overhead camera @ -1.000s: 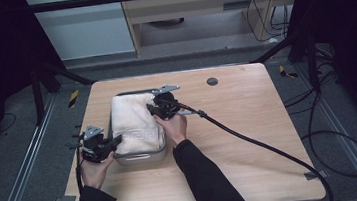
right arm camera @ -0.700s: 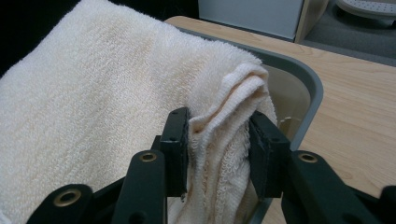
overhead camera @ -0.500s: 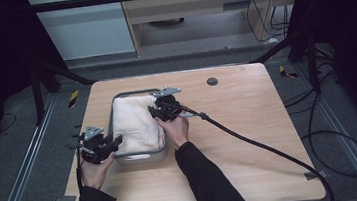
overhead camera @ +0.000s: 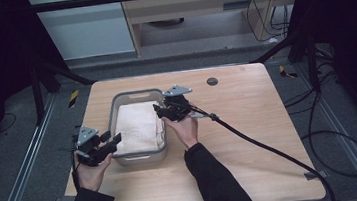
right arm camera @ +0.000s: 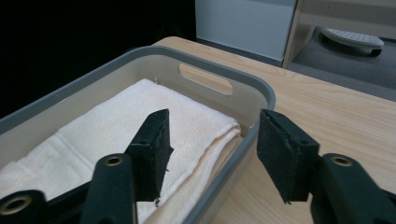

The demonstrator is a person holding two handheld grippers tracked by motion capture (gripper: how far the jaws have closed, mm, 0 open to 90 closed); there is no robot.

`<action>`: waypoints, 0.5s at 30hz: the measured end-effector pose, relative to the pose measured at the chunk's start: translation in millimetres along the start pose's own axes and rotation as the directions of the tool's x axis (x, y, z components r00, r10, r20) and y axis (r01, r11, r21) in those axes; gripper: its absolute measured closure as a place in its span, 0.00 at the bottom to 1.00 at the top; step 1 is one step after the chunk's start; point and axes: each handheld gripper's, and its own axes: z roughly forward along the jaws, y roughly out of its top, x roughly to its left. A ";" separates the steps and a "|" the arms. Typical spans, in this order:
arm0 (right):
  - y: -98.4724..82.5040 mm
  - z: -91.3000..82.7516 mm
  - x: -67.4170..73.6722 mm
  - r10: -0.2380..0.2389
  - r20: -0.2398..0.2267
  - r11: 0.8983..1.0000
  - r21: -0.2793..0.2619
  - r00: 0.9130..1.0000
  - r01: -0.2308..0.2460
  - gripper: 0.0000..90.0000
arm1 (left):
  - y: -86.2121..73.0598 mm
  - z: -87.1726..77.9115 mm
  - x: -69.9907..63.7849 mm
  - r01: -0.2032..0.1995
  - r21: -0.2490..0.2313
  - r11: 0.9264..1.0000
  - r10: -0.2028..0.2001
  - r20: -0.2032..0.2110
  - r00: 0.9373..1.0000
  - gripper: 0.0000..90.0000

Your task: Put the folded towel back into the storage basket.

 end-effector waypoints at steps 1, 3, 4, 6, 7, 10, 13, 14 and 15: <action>-0.3 -5.2 -2.3 0.002 -0.008 1.000 0.006 1.000 -0.002 0.47 | -0.2 -1.2 -0.6 -0.007 -0.003 1.000 0.007 -0.001 1.000 0.59; -1.2 -13.2 -4.5 0.001 -0.010 1.000 0.001 1.000 -0.001 0.43 | -1.1 -2.8 -1.4 -0.012 -0.010 1.000 0.012 0.000 1.000 0.57; -1.8 -17.9 -6.1 -0.005 -0.006 1.000 -0.004 1.000 0.005 0.41 | -2.2 -4.3 -1.8 -0.018 -0.017 1.000 0.018 0.000 1.000 0.56; -3.6 -28.6 -9.8 -0.016 -0.006 1.000 -0.009 1.000 0.016 0.36 | -3.8 -6.0 -2.2 -0.020 -0.022 1.000 0.020 0.004 1.000 0.54; -4.6 -33.6 -11.7 -0.017 -0.009 1.000 -0.012 1.000 0.017 0.33 | -4.6 -7.0 -2.4 -0.022 -0.023 0.999 0.022 0.005 1.000 0.53; -9.1 -49.4 -18.7 -0.018 -0.018 1.000 -0.005 1.000 0.017 0.29 | -6.7 -9.6 -2.9 -0.024 -0.034 0.999 0.024 0.014 1.000 0.50; -15.8 -64.3 -27.6 -0.001 -0.021 1.000 0.002 1.000 0.001 0.25 | -7.6 -9.6 -4.7 -0.034 -0.042 0.999 0.035 0.022 0.999 0.46; -19.4 -71.1 -32.3 0.013 -0.027 1.000 0.004 1.000 -0.013 0.24 | -8.1 -9.3 -5.9 -0.038 -0.043 0.998 0.040 0.027 0.999 0.45; -22.3 -77.0 -35.8 0.018 -0.024 1.000 0.001 1.000 -0.018 0.24 | -8.7 -9.1 -7.3 -0.048 -0.042 0.998 0.050 0.031 0.998 0.44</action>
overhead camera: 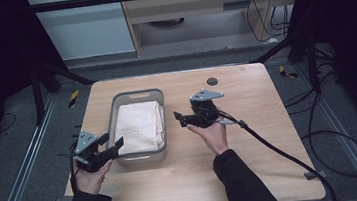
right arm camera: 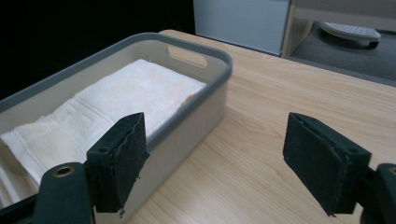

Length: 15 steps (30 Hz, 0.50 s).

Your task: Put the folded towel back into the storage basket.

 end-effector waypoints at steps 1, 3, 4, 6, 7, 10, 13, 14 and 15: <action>-2.7 -5.9 -3.0 0.002 0.009 1.000 -0.001 1.000 -0.002 0.23 | -0.4 0.2 -1.3 -0.008 0.000 1.000 0.008 0.002 1.000 0.43; -8.7 -18.5 -9.6 -0.013 0.030 1.000 0.002 0.999 0.013 0.21 | -1.4 0.4 -4.5 -0.025 0.001 1.000 0.025 0.008 1.000 0.41; -11.1 -23.4 -12.0 -0.016 0.036 1.000 0.002 0.999 0.016 0.21 | -2.2 0.0 -5.9 -0.035 0.000 0.999 0.035 0.010 0.999 0.40; -17.4 -36.6 -17.9 -0.014 0.045 1.000 -0.004 0.999 0.014 0.20 | -3.9 -1.0 -7.7 -0.044 -0.007 0.999 0.044 0.018 0.999 0.38; -21.5 -44.5 -21.5 -0.015 0.050 1.000 -0.010 0.999 0.016 0.19 | -4.8 -1.5 -8.4 -0.044 -0.008 0.999 0.044 0.020 0.999 0.37; -31.0 -61.3 -28.4 -0.018 0.059 1.000 -0.020 0.998 0.019 0.18 | -9.3 -4.6 -9.7 -0.052 -0.009 0.999 0.052 0.024 0.998 0.35; -44.7 -79.2 -36.4 -0.022 0.071 0.999 -0.031 0.997 0.024 0.17 | -15.8 -8.5 -10.1 -0.060 -0.007 0.998 0.060 0.029 0.998 0.34; -48.3 -82.9 -38.1 -0.023 0.073 0.999 -0.030 0.997 0.025 0.17 | -18.3 -9.6 -10.2 -0.064 -0.005 0.998 0.064 0.029 0.998 0.33; -53.4 -87.6 -40.7 -0.023 0.076 0.999 -0.028 0.997 0.026 0.16 | -21.3 -10.8 -10.1 -0.069 -0.001 0.998 0.069 0.031 0.997 0.33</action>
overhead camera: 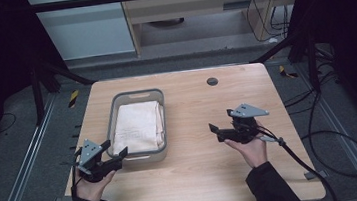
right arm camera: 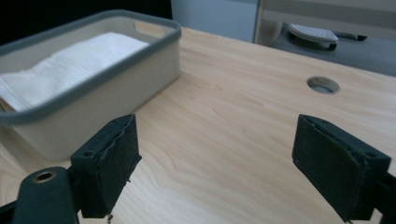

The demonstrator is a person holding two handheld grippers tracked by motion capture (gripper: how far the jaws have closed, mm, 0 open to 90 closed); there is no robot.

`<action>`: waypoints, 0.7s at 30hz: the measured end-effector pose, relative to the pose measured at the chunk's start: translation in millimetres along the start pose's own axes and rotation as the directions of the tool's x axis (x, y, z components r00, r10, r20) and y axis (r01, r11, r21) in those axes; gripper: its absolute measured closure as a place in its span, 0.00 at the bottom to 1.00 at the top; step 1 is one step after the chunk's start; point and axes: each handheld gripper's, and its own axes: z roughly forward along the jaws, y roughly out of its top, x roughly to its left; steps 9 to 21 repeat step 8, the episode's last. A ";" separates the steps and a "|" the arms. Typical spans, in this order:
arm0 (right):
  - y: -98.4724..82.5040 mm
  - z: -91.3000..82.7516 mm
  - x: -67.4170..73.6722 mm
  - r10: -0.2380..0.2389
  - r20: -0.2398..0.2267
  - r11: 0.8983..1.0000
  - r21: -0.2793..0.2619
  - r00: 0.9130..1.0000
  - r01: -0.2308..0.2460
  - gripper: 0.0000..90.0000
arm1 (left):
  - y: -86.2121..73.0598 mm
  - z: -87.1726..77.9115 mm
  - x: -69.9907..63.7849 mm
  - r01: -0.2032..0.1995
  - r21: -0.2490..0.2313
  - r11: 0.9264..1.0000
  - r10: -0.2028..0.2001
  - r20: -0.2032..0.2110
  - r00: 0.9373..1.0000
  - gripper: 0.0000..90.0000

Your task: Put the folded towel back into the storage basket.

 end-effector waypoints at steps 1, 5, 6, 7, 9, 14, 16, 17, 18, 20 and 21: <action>-6.6 -5.3 -3.8 0.000 0.009 1.000 0.006 1.000 0.000 0.16 | -2.3 -1.0 -0.1 -0.002 0.003 1.000 0.002 -0.001 1.000 0.32; -29.0 -20.2 -16.1 0.014 0.030 1.000 0.024 0.999 -0.014 0.15 | -9.4 -5.7 -0.9 -0.004 0.003 1.000 0.004 0.005 1.000 0.30; -33.7 -23.1 -19.3 0.020 0.039 0.999 0.034 0.999 -0.021 0.15 | -10.3 -6.7 -1.0 -0.004 0.002 1.000 0.004 0.005 1.000 0.30; -37.0 -25.2 -21.6 0.026 0.044 0.999 0.037 0.999 -0.027 0.15 | -11.4 -8.3 -1.3 -0.006 0.000 1.000 0.006 0.005 1.000 0.30; -40.8 -28.0 -24.7 0.031 0.050 0.999 0.043 0.998 -0.033 0.14 | -12.5 -10.3 -1.6 -0.009 -0.003 1.000 0.009 0.006 1.000 0.30; -40.8 -28.0 -24.7 0.031 0.050 0.999 0.043 0.998 -0.033 0.14 | -12.5 -10.3 -1.6 -0.009 -0.003 1.000 0.009 0.006 1.000 0.30; -40.8 -28.0 -24.7 0.031 0.050 0.999 0.043 0.998 -0.033 0.14 | -12.5 -10.3 -1.6 -0.009 -0.003 1.000 0.009 0.006 1.000 0.30; -40.8 -28.0 -24.7 0.031 0.050 0.999 0.043 0.998 -0.033 0.14 | -12.5 -10.3 -1.6 -0.009 -0.003 1.000 0.009 0.006 1.000 0.30; -40.8 -28.0 -24.7 0.031 0.050 0.999 0.043 0.998 -0.033 0.14 | -12.5 -10.3 -1.6 -0.009 -0.003 1.000 0.009 0.006 1.000 0.30; -40.8 -28.0 -24.7 0.031 0.050 0.999 0.043 0.998 -0.033 0.14 | -12.5 -10.3 -1.6 -0.009 -0.003 1.000 0.009 0.006 1.000 0.30; -40.8 -28.0 -24.7 0.031 0.050 0.999 0.043 0.998 -0.033 0.14 | -12.5 -10.3 -1.6 -0.009 -0.003 1.000 0.009 0.006 1.000 0.30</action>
